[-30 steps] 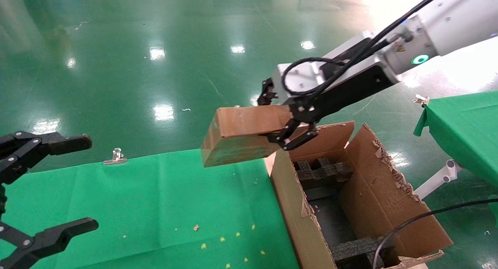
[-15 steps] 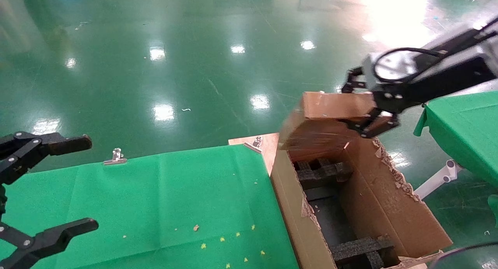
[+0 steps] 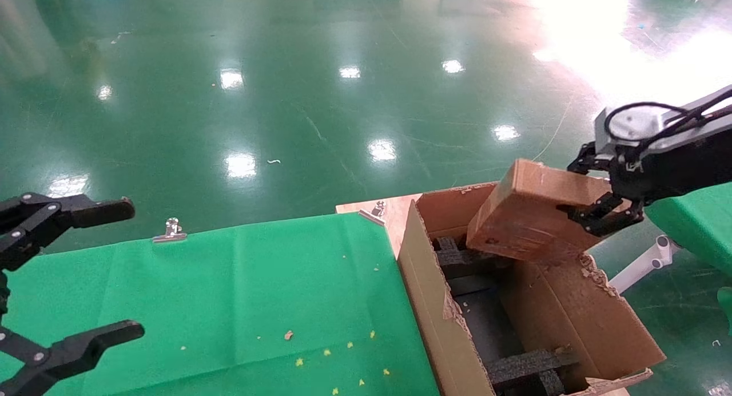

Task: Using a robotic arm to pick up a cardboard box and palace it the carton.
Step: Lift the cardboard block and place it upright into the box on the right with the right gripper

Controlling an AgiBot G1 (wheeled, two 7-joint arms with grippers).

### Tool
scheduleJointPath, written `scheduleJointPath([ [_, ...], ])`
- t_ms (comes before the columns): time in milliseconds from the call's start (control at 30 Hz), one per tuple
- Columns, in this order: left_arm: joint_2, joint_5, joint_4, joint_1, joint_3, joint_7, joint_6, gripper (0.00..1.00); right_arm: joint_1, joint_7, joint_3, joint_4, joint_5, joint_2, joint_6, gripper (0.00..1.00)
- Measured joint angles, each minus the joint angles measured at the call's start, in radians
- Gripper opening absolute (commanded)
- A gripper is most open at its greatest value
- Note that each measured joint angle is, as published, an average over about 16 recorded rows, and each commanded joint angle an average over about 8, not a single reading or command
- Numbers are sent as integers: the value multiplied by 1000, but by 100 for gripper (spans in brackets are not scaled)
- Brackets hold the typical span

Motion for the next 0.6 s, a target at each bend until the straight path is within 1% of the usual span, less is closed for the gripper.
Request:
scheduleJointPath([
  [200,0,0,0,0,0,0,0,100,-87,112,3,-112,69,26,37,0],
  [333,0,0,0,0,0,0,0,100,-149,176,12,-162,112,47,59,0],
  [467,0,0,0,0,0,0,0,100,-201,222,19,-192,146,68,79,0],
  [600,0,0,0,0,0,0,0,100,-234,249,23,-204,165,82,95,0],
])
